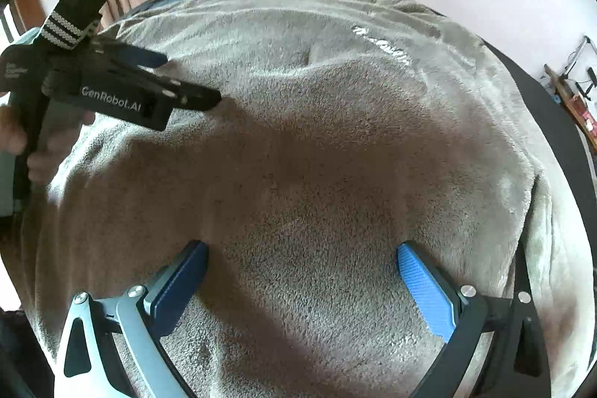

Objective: Fold clothes

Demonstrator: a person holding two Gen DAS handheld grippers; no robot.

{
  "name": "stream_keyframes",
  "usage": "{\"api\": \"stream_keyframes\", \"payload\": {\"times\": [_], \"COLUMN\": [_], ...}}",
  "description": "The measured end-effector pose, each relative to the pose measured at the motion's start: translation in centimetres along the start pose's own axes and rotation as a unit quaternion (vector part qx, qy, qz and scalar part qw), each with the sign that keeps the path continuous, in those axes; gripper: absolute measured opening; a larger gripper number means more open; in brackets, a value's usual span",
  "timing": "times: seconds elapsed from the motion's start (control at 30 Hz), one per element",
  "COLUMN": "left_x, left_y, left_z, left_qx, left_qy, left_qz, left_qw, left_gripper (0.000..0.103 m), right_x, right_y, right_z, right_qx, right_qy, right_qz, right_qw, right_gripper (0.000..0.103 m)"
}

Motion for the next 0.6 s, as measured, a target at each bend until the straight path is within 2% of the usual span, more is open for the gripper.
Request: {"api": "stream_keyframes", "payload": {"times": [0.3, 0.43, 0.6], "left_x": [-0.1, -0.1, -0.2], "left_y": [1.0, 0.3, 0.0], "left_z": [0.0, 0.3, 0.5], "left_qx": [-0.002, -0.010, 0.022], "left_qy": [-0.018, -0.014, -0.023], "left_qz": [-0.022, -0.041, -0.046], "left_qw": [0.9996, 0.9990, 0.9984], "left_gripper": [0.103, 0.103, 0.103], "right_x": [-0.5, -0.6, -0.2], "right_y": [0.5, 0.3, 0.8], "right_z": [-1.3, -1.3, -1.8], "right_qx": [0.028, 0.038, 0.040], "right_qy": [0.000, -0.002, -0.008], "right_qz": [0.005, 0.004, 0.007], "right_qw": [1.000, 0.999, 0.999], "right_gripper": [0.102, 0.102, 0.102]}}
Point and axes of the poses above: each gripper's, at about its wrist camera, not at the fingertips, and z roughly the way its jaws point, x to its right, y to its underside, the point moved 9 cm from there along z, roughly the way its jaws point, and after that the axes turned 5 degrees about -x, right-handed, at the moved point
